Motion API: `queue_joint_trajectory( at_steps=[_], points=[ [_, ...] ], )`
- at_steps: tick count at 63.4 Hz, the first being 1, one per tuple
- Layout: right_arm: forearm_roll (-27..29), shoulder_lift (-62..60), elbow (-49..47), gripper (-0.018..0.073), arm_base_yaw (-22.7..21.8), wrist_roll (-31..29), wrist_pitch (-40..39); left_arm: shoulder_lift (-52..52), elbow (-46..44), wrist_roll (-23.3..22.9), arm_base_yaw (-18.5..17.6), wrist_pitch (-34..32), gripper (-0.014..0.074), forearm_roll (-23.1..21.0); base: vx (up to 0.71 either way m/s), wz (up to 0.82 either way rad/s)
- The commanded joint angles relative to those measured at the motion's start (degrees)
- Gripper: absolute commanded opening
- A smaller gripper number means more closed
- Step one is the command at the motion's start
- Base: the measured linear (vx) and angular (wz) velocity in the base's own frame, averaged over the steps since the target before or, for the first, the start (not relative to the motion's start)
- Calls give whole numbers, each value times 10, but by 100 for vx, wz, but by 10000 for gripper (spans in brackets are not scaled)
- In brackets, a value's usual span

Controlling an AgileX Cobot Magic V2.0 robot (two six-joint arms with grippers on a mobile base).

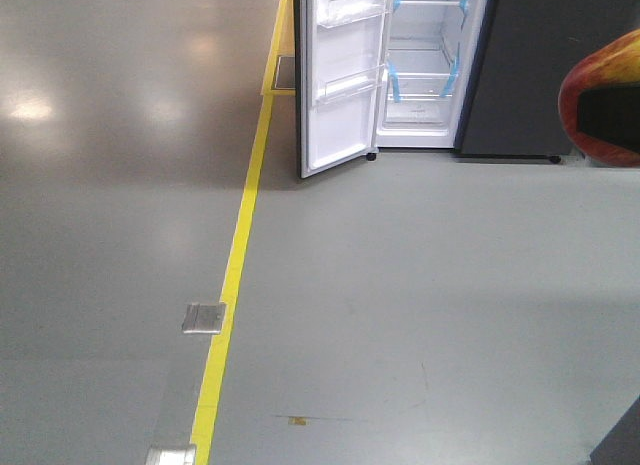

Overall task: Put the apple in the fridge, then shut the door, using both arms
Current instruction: 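Drive toward the open white refrigerator, apple held in the right gripper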

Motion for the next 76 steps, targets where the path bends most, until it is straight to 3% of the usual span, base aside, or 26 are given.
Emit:
queue_joint_trajectory(
  at_steps=[1, 76],
  points=[
    [28, -4, -13, -6, -1, -3, -35, -8, 12, -4, 0, -44, -6, -5, 22, -2],
    [28, -4, -13, -6, -1, -3, -35, -8, 12, -4, 0, -44, -6, -5, 24, -4]
  ],
)
